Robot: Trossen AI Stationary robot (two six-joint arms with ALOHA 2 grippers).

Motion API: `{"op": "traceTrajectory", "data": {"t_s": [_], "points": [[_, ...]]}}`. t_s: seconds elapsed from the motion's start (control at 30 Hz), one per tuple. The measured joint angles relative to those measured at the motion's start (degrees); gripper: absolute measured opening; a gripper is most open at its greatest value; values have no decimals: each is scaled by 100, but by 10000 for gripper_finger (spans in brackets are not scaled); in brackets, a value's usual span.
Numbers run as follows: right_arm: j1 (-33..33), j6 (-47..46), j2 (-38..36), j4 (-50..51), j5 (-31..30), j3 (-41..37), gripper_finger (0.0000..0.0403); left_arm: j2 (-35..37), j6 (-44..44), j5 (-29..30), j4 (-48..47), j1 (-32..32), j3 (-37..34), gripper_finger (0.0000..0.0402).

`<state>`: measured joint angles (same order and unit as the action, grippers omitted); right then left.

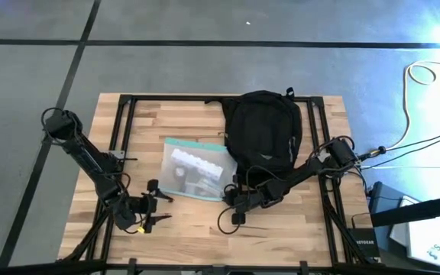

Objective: Unpack backpack
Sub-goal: Open the transparent zipper bag

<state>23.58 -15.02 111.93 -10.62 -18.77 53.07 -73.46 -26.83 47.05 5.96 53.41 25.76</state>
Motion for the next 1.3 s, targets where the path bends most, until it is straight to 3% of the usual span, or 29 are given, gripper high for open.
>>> {"op": "traceTrajectory", "data": {"t_s": [0.37, 0.73, 0.8, 0.93, 1.0, 1.1, 1.2, 1.3], "points": [[1, -263, -1059, 247, -107, -32, 0, 935, -659, -162, -2632, 43, 2, 272], [-101, 275, -1922, 365, -775, -18, 1, 948, -746, -228, -4515, 48, -12, 272], [-186, 318, -2000, 373, -780, -14, 1, 939, -546, -296, -4329, 44, -132, 272], [-451, 311, -2058, 395, -758, -14, 1, 828, 286, -1025, -3346, 13, -441, 272], [-556, 243, -2057, 399, -336, -14, 0, 707, 233, -1135, -3041, 7, -569, 272], [-602, 320, -2009, 408, 84, -14, 0, 504, 144, -956, -2930, 17, -649, 272], [-589, 257, -2008, 424, -88, -12, 0, 291, 229, -357, -2836, 13, -654, 272], [-600, 227, -2006, 434, -127, -12, 0, 163, 771, -270, -2556, 4, -669, 272]]}}
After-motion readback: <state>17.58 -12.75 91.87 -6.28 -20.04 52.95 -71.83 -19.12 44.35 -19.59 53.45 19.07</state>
